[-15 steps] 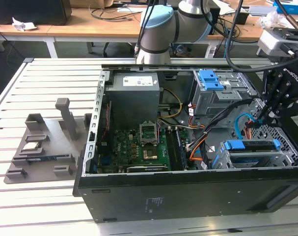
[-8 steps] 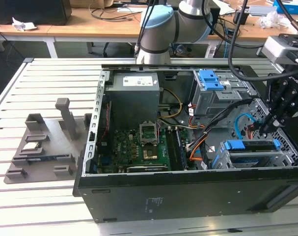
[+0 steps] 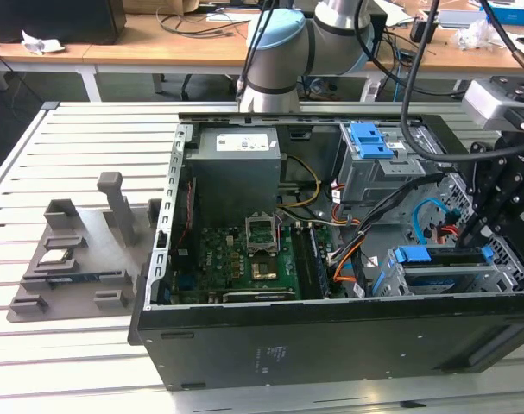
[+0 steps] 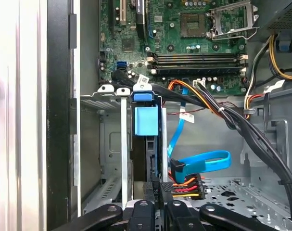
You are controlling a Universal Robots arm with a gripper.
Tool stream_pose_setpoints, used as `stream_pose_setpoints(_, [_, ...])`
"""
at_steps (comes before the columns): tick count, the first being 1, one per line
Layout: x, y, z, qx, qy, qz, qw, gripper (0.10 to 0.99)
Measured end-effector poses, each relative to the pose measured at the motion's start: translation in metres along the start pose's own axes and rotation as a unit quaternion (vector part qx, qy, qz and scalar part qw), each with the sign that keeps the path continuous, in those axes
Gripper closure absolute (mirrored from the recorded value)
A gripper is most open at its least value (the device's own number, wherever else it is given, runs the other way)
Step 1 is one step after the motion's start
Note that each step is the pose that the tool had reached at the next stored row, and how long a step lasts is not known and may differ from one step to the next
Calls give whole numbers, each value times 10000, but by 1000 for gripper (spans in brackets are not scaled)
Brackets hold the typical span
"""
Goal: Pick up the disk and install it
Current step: 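Insert the first disk wire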
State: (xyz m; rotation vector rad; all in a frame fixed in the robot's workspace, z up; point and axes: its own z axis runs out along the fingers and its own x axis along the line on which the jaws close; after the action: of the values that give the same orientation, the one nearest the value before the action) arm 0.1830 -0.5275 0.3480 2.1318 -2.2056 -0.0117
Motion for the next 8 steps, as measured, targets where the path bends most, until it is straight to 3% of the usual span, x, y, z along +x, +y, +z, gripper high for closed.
stream_pose_setpoints(8, [-3, 8, 73, 1, -1, 0, 10000, 918])
